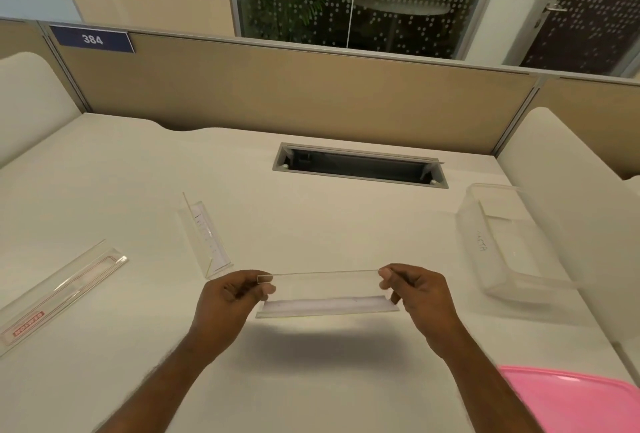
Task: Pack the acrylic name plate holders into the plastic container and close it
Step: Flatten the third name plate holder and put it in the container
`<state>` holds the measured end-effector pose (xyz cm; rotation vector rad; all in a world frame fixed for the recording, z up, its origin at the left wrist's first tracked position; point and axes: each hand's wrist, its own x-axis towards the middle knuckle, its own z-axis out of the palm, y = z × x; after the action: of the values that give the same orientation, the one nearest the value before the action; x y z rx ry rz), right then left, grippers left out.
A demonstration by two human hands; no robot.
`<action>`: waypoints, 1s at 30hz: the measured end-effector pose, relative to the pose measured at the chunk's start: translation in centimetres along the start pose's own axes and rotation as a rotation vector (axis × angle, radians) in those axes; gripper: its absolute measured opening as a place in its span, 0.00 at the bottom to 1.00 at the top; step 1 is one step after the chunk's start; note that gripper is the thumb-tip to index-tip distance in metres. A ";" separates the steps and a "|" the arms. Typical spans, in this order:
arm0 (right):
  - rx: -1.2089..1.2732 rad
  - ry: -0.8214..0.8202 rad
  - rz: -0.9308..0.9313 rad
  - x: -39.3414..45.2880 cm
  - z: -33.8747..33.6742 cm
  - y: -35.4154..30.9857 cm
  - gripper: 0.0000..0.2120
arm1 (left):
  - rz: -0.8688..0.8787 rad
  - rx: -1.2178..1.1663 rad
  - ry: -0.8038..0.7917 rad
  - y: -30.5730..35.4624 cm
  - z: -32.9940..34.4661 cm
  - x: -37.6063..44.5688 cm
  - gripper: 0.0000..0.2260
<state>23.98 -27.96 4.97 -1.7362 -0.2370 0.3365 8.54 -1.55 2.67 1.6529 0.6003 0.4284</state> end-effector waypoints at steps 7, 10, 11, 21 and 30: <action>0.083 -0.008 0.179 -1.3 -1.1 0.2 0.05 | -0.162 -0.175 -0.057 0.9 0.6 -1.0 0.07; 0.141 -0.009 0.277 -1.5 -1.4 0.6 0.06 | -0.236 -0.237 -0.091 1.1 0.8 -1.1 0.10; 0.159 -0.010 0.300 -1.6 -1.4 0.7 0.06 | -0.260 -0.257 -0.104 1.1 0.8 -1.2 0.11; 0.306 -0.059 0.457 -1.9 -2.2 0.2 0.15 | -0.478 -0.398 -0.164 1.5 2.0 -1.4 0.10; 0.382 -0.038 0.561 -2.3 -1.9 0.5 0.12 | -0.664 -0.572 -0.014 1.2 2.8 -1.6 0.07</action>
<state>22.51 -30.60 4.99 -1.3903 0.2834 0.7698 9.10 -4.81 3.44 0.8448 0.8759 0.0797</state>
